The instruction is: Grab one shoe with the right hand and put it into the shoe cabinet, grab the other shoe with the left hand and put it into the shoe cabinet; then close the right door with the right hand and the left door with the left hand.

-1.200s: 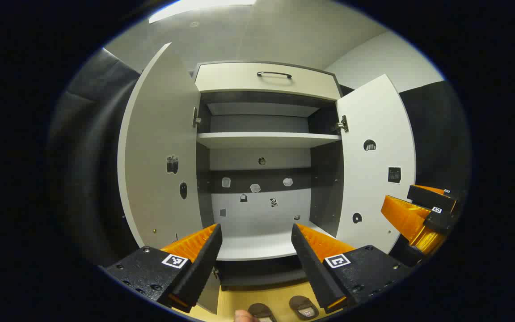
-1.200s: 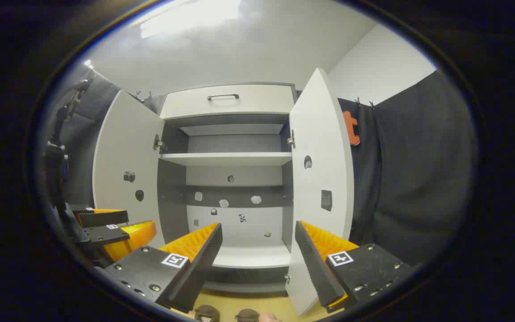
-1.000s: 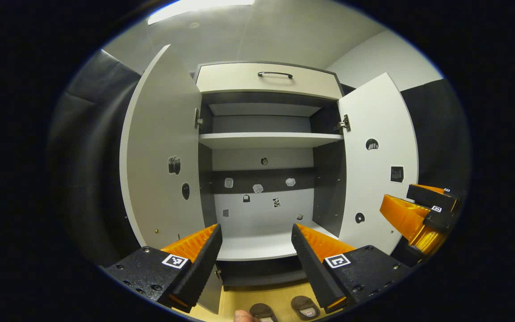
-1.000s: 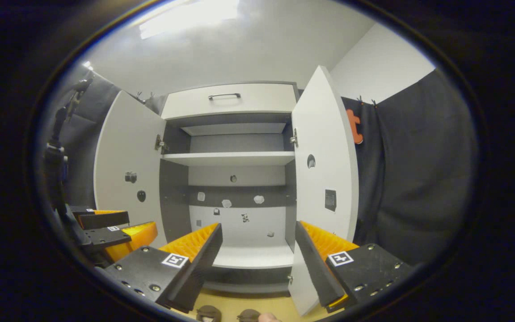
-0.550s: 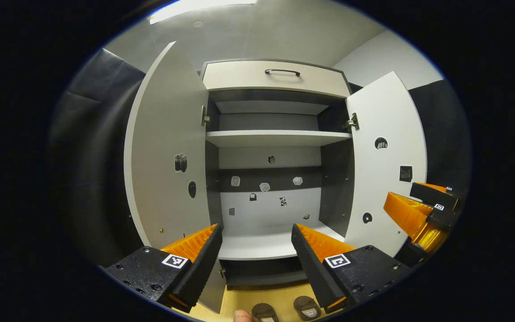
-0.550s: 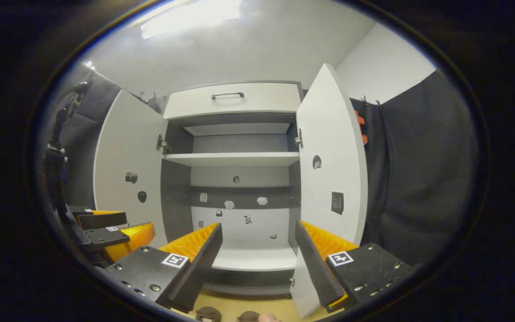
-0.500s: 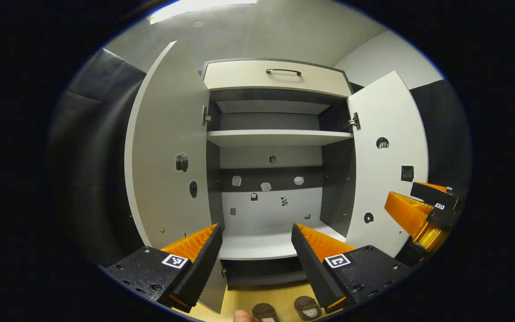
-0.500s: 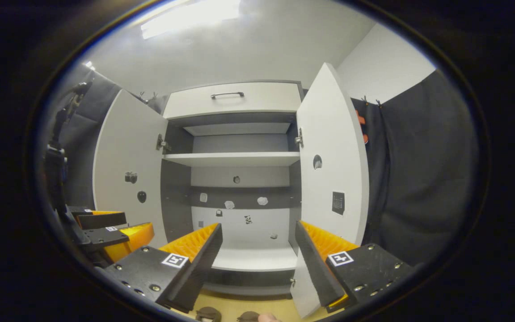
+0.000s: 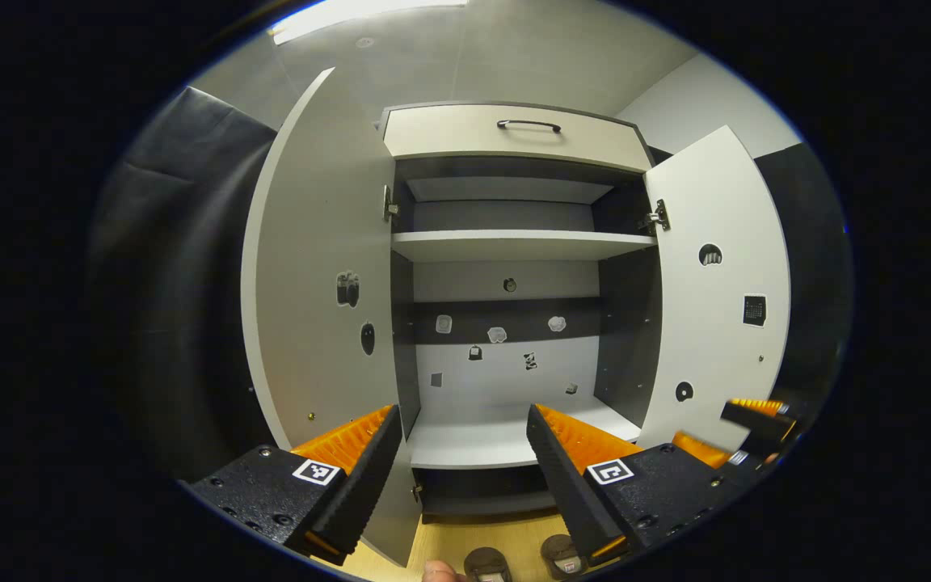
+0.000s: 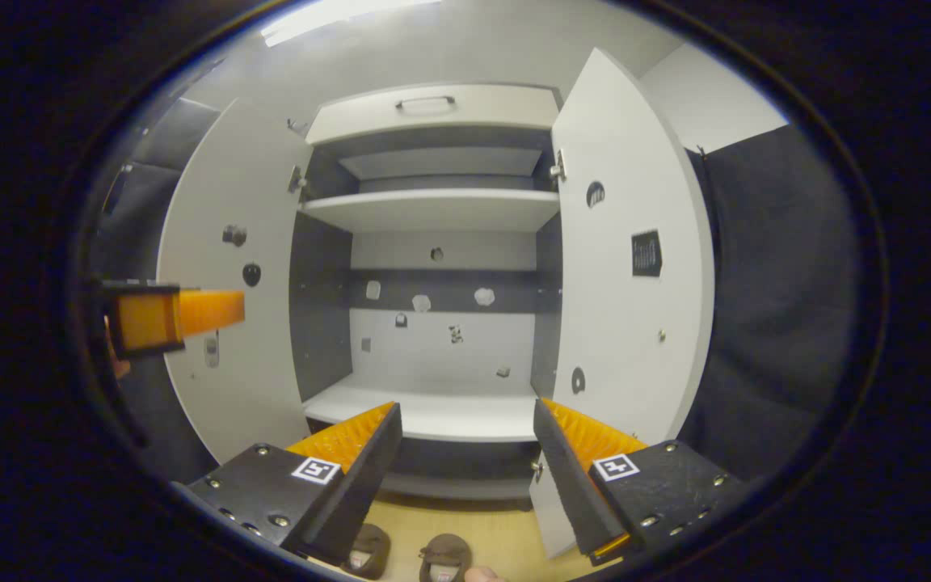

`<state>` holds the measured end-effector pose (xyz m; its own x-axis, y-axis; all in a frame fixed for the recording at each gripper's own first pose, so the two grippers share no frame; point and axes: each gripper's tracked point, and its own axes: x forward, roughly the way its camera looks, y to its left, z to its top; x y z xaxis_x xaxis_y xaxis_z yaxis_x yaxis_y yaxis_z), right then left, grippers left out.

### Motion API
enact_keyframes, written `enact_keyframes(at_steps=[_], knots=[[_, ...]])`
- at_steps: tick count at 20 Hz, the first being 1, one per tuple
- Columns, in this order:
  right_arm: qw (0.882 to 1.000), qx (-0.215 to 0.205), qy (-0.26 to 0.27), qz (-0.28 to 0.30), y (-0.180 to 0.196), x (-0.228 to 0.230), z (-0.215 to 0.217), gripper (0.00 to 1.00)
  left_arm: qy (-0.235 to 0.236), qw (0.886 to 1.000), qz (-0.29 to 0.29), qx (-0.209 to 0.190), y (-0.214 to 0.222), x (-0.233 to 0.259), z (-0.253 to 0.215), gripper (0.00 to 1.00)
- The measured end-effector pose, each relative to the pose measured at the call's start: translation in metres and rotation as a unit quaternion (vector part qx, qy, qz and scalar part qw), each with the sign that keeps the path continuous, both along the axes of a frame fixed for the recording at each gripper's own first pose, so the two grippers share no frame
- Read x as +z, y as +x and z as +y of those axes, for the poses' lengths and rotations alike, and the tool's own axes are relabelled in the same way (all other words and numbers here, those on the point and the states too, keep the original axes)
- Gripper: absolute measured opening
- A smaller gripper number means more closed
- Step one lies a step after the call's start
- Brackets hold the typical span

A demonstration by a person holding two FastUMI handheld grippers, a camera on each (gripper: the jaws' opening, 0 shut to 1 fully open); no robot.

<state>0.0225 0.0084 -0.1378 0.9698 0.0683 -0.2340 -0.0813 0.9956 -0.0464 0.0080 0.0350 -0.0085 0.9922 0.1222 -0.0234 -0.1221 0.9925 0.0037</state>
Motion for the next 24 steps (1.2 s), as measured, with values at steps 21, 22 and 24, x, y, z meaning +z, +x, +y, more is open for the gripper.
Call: enact_keyframes(at_steps=[21, 22, 24], knots=[[0.934, 0.085, -0.011, 0.347, -0.113, -0.365, 0.039, 0.75, 0.003, 0.998, 0.023, 0.057, -0.003, -0.014, 0.038, 0.95], [0.931, 0.087, -0.017, 0.354, -0.115, -0.375, 0.041, 0.78, 0.004, 0.998, 0.023, 0.058, -0.003, -0.013, 0.039, 0.93], [0.926, 0.09, -0.023, 0.366, -0.114, -0.392, 0.045, 0.51, 0.004, 0.998, 0.024, 0.061, -0.005, -0.013, 0.041, 0.95]])
